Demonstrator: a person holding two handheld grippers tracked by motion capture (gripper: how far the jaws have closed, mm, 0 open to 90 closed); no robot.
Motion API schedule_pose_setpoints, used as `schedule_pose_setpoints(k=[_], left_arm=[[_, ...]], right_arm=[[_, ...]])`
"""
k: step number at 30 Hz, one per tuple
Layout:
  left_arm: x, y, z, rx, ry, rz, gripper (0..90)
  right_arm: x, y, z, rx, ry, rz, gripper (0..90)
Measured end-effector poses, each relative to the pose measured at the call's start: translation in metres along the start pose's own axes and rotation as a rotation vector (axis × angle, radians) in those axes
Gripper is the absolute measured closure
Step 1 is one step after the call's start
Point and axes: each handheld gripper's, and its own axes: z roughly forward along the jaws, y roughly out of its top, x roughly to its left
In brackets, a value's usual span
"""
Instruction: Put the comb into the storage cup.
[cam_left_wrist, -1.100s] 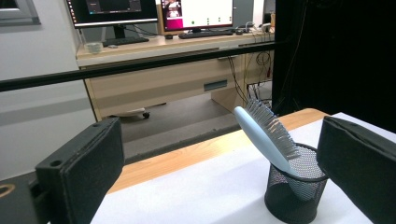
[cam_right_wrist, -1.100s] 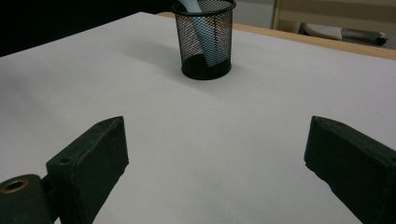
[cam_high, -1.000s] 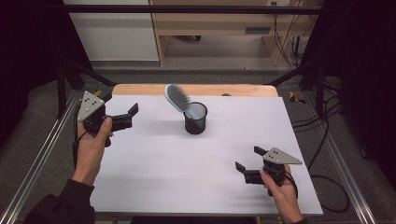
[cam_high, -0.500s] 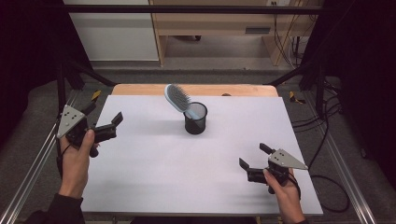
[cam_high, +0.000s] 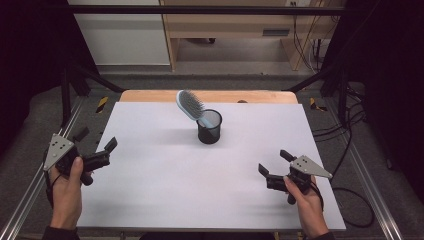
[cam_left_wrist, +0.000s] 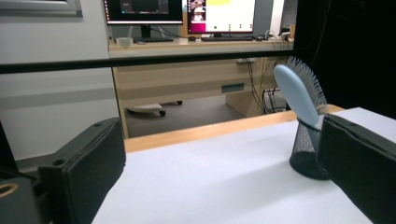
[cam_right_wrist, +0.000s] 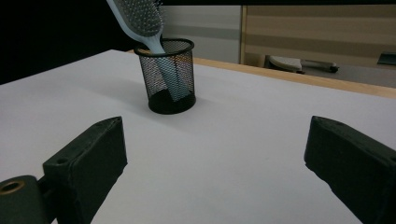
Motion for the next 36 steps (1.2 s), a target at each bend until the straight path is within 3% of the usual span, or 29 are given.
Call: schedule_pose_setpoints(k=[7, 18, 22, 26, 36], left_arm=[[0.002, -0.02, -0.011, 0.015, 0.007, -0.036, 2.5], [-0.013, -0.032, -0.026, 0.037, -0.023, 0.003, 2.2], [-0.019, -0.037, -0.024, 0.047, -0.032, 0.015, 2.2], [-0.026, -0.046, -0.021, 0.052, -0.051, -0.012, 2.5], [-0.04, -0.059, -0.016, 0.062, -0.109, 0.0, 2.6]], right_arm=[[-0.005, 0.0, -0.007, 0.011, -0.002, -0.006, 5.7], [-0.011, -0.012, -0.02, 0.012, -0.002, -0.01, 5.6], [-0.013, -0.015, -0.022, -0.003, 0.002, -0.007, 5.6], [-0.015, -0.017, -0.022, -0.009, 0.009, 0.0, 5.7], [-0.017, -0.016, -0.024, -0.025, 0.012, 0.001, 5.7]])
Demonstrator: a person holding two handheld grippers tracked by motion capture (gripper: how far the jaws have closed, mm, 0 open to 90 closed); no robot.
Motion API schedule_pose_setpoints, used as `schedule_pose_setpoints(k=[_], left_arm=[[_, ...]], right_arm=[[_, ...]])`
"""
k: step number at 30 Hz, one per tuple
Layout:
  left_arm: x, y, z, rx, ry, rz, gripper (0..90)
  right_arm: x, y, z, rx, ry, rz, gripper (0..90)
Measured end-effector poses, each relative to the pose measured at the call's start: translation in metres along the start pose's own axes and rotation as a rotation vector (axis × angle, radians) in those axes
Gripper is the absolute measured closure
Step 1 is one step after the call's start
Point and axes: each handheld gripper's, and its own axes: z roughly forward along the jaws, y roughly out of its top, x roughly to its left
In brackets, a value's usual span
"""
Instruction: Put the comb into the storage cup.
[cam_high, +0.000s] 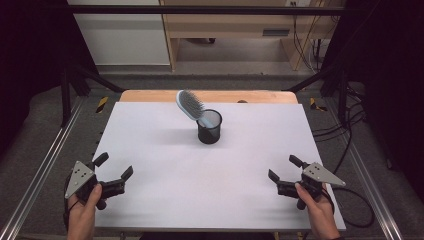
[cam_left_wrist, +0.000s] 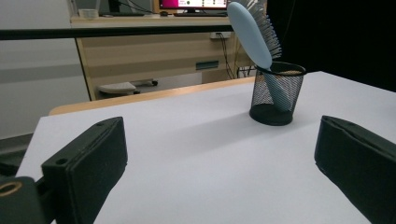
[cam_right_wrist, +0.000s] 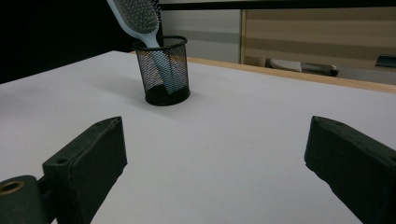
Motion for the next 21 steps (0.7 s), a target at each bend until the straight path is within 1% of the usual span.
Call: schedule_pose_setpoints(k=[5, 7, 9, 13, 15, 18, 21], left_arm=[[-0.004, -0.004, -0.002, -0.014, -0.048, -0.01, 2.6], [-0.006, -0.005, -0.002, -0.011, -0.055, -0.003, 2.6], [-0.009, -0.006, -0.002, -0.012, -0.058, -0.001, 2.6], [-0.013, -0.009, -0.005, -0.017, -0.061, -0.024, 2.6], [-0.014, -0.011, -0.008, -0.016, -0.064, -0.027, 2.6], [-0.015, -0.012, -0.012, -0.018, -0.058, -0.029, 2.5], [-0.013, -0.013, -0.013, -0.012, -0.045, -0.029, 2.5]], right_arm=[[0.002, -0.002, 0.003, 0.009, 0.012, -0.012, 5.7], [0.003, -0.002, 0.003, 0.012, 0.02, -0.019, 5.7], [0.004, -0.002, 0.003, 0.005, 0.028, -0.027, 5.7], [0.007, -0.001, 0.004, -0.015, 0.044, -0.046, 5.7], [0.009, -0.001, 0.004, -0.023, 0.052, -0.053, 5.7], [0.012, -0.001, 0.006, -0.019, 0.062, -0.066, 5.7], [0.015, -0.001, 0.007, -0.016, 0.072, -0.074, 5.7]])
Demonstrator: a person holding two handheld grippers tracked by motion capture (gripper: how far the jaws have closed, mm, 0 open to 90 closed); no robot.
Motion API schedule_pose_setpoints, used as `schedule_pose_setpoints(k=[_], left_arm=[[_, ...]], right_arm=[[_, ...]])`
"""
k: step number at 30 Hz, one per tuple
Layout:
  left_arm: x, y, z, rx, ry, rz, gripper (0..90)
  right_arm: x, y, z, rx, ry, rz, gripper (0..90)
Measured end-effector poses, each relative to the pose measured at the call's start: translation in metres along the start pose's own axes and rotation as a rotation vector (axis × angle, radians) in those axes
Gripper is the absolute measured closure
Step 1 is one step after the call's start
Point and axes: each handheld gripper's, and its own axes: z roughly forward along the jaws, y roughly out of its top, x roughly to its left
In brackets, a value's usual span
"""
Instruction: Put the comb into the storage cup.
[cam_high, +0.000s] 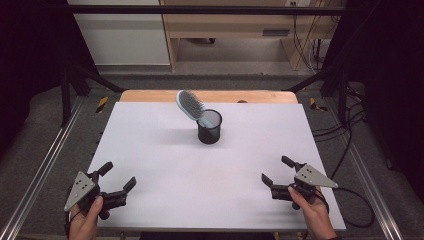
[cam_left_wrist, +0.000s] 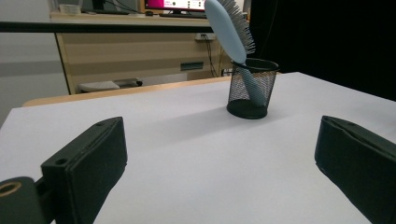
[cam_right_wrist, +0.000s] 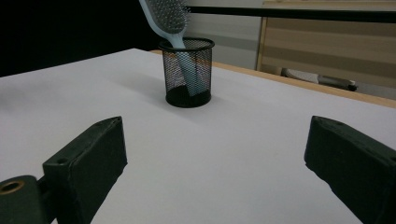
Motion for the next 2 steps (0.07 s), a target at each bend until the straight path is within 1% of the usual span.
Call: schedule_pose_setpoints(k=[2], left_arm=[[0.0015, 0.0001, 0.0001, -0.007, 0.009, -0.015, 2.6]], right_arm=[[0.001, -0.0004, 0.0013, 0.005, 0.003, -0.004, 5.7]])
